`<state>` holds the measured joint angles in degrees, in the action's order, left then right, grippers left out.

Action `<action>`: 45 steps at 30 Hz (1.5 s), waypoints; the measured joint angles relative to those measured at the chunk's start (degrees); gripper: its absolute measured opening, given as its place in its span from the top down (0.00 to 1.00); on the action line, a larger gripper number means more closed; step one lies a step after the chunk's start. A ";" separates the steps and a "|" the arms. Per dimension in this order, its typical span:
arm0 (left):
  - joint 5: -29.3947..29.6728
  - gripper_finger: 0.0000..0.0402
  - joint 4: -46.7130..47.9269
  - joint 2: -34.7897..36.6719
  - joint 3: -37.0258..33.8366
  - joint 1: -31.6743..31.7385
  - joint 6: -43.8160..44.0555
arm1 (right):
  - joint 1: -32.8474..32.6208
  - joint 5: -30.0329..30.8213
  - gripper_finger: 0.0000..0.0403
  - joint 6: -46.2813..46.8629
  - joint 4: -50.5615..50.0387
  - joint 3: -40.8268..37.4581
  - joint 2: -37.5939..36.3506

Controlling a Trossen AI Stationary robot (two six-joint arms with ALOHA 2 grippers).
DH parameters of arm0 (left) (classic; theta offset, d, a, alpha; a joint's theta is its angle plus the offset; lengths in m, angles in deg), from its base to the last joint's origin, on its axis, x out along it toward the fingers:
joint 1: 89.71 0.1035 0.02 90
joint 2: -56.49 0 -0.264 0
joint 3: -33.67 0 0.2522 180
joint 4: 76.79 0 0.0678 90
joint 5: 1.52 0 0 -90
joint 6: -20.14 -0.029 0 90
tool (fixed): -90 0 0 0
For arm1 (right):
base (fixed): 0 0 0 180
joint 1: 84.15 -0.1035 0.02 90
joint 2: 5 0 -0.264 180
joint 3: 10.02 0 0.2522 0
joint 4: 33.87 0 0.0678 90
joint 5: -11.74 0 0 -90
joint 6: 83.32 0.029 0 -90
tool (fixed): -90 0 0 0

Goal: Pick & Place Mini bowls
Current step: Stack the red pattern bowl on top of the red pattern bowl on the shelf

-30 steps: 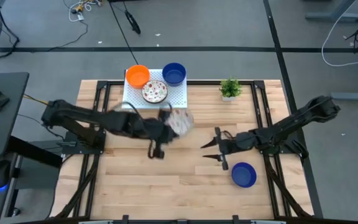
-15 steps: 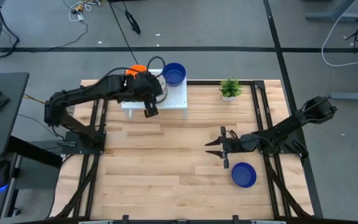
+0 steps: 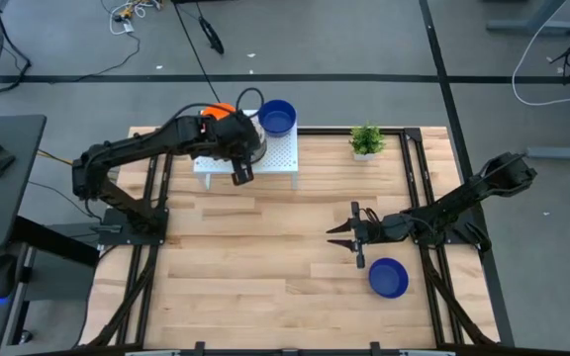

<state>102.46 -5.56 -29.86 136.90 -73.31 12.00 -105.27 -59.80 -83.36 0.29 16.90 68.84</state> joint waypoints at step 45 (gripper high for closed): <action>-5.84 0.55 1.30 -0.58 0.07 0.70 1.12 | 0.00 0.02 0.72 0.55 -0.47 0.04 0.02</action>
<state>96.62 -4.26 -30.43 136.96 -72.60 13.12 -105.27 -59.78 -82.81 -0.18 16.95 68.86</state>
